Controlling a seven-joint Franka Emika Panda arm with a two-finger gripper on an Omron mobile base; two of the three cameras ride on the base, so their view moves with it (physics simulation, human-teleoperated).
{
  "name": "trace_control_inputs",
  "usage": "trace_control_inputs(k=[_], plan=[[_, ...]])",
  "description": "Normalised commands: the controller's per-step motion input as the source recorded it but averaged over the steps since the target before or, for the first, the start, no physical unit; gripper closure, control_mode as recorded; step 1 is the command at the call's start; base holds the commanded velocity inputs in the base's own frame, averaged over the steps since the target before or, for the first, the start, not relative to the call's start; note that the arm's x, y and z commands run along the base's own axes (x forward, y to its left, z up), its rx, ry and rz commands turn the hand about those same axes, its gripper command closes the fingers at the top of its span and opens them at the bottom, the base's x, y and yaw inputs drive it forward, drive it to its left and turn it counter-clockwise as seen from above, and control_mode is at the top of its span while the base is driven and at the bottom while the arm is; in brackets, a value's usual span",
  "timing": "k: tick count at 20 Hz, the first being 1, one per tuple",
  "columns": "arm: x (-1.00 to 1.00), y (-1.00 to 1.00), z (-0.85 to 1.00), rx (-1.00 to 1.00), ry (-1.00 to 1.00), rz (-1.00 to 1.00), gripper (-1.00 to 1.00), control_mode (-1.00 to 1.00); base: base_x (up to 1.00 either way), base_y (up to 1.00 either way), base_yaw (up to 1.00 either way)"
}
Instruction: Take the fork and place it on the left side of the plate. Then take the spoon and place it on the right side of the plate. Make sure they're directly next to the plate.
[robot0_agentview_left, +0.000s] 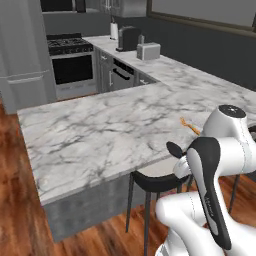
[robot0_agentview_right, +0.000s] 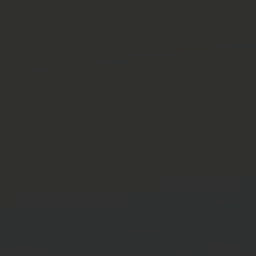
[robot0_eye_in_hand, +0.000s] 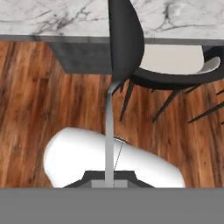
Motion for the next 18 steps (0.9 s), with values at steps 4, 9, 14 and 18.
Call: trace_control_inputs(k=[4,9,14,18], plan=[[0.00,0.00,0.00,0.00,0.00,0.00,1.00,1.00,0.10,-1.00,0.00],[0.00,0.00,0.00,0.00,0.00,0.00,1.00,1.00,0.18,-1.00,0.00],[0.00,0.00,0.00,0.00,0.00,0.00,1.00,1.00,0.24,-0.91,0.00],[0.00,0.00,0.00,0.00,0.00,0.00,1.00,1.00,0.29,-0.76,0.00]])
